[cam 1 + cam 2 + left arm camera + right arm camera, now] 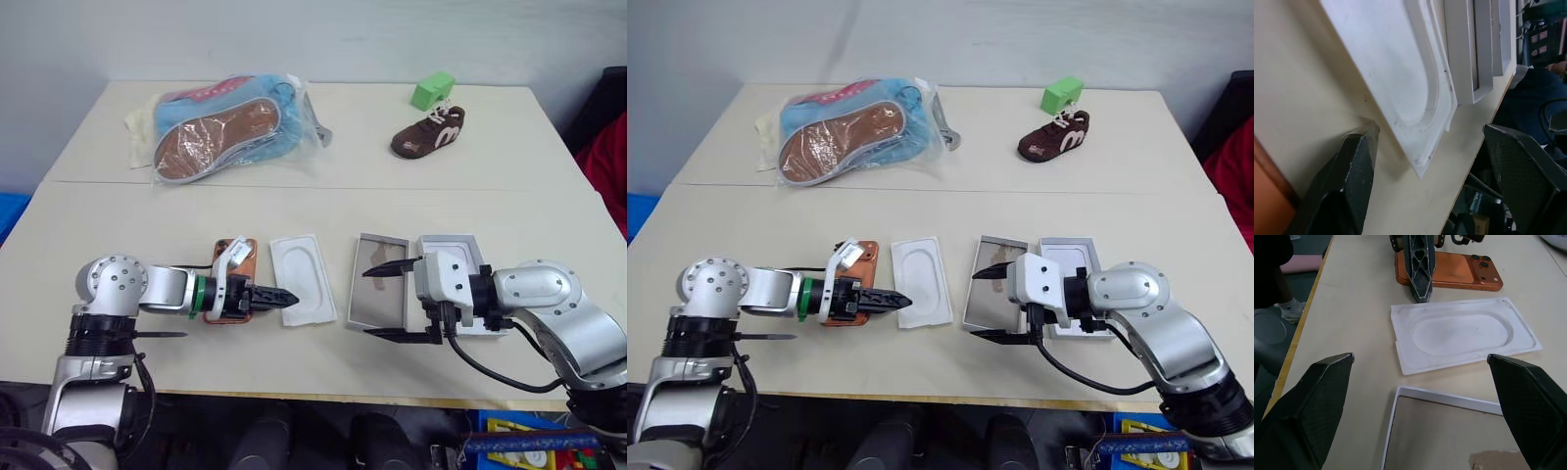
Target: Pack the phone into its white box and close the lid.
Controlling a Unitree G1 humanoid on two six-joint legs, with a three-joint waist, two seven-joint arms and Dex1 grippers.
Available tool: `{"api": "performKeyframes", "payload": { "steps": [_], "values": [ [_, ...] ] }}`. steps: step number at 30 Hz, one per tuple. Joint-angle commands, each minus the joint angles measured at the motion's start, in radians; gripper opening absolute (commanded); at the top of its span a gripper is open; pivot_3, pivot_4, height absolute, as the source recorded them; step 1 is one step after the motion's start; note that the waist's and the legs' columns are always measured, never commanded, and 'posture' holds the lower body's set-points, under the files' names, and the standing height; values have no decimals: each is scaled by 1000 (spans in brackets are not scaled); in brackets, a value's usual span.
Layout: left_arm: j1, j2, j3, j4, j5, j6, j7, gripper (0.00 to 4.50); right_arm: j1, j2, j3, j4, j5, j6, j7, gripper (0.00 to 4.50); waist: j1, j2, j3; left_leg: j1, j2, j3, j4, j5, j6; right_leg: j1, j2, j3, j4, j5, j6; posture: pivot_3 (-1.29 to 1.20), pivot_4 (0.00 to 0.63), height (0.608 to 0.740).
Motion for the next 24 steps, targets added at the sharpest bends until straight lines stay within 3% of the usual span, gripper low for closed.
{"api": "performKeyframes", "payload": {
  "steps": [1,4,6,17,21,24],
  "values": [
    [-11,-42,-22,40,32,2,35,3620,16,-11,-44,-52,23,12,-17,4500,2,0,0,0,0,0,0,0,0,0,0,0,0,0,0,0,150,740],
    [-16,-77,-17,51,52,2,42,3620,38,-19,-57,-67,25,19,-27,4500,7,0,0,0,-1,0,2,0,1,1,0,1,-1,1,1,0,150,740],
    [-22,-102,-4,66,76,2,47,3263,51,-25,-65,-70,26,21,-32,4500,11,0,0,0,-1,0,2,-1,1,1,0,1,-1,1,1,0,150,740],
    [-23,-164,59,115,123,2,70,28,115,-45,-73,-76,7,8,-35,4500,18,0,-1,1,0,1,2,-1,0,1,1,1,-1,1,1,0,150,740],
    [-20,-167,87,109,91,2,84,7,132,-50,-56,-61,-32,-11,-38,4500,18,0,-1,2,1,1,2,-1,0,2,1,1,0,1,1,0,150,740],
    [-1,-91,90,64,45,2,33,7,139,-48,-14,-46,-98,-14,-62,4500,15,0,-1,1,1,1,2,-1,-1,1,1,1,-1,1,1,0,150,740]
  ]
}}
